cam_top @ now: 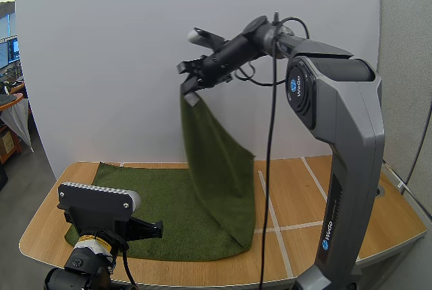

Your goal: Fold the towel

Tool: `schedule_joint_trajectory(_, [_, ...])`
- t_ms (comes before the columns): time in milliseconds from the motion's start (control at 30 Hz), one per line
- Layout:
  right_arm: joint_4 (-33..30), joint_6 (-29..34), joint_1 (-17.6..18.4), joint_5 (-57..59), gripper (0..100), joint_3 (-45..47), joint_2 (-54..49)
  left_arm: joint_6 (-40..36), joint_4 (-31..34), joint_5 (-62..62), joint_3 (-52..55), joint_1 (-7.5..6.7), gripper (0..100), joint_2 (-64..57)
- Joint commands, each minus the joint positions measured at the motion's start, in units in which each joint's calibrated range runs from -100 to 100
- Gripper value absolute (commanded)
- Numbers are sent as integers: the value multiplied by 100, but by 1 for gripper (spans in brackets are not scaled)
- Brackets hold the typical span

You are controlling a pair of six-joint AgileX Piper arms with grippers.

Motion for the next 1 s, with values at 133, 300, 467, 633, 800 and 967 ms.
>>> schedule_joint_trajectory(133, [-276, 203, 539, 32, 0, -14, -109, -3, -54, -71, 14, 14, 0, 0])
schedule_joint_trajectory(300, [-446, 274, 805, 32, 0, -14, -73, -3, -54, -71, 14, 14, 0, 0])
schedule_joint_trajectory(467, [-446, 311, 958, 32, 0, -14, 19, -3, -54, -71, 14, 14, 0, 0])
schedule_joint_trajectory(633, [-458, 311, 1087, 32, 0, -14, 176, -3, -54, -71, 14, 14, 0, 0])
schedule_joint_trajectory(800, [-571, 311, 1245, -71, 0, -14, 304, -3, -54, -71, 14, 14, 0, 0])
schedule_joint_trajectory(967, [-796, 394, 1401, -771, 0, -14, 373, -3, -54, -71, 14, 14, 0, 0])
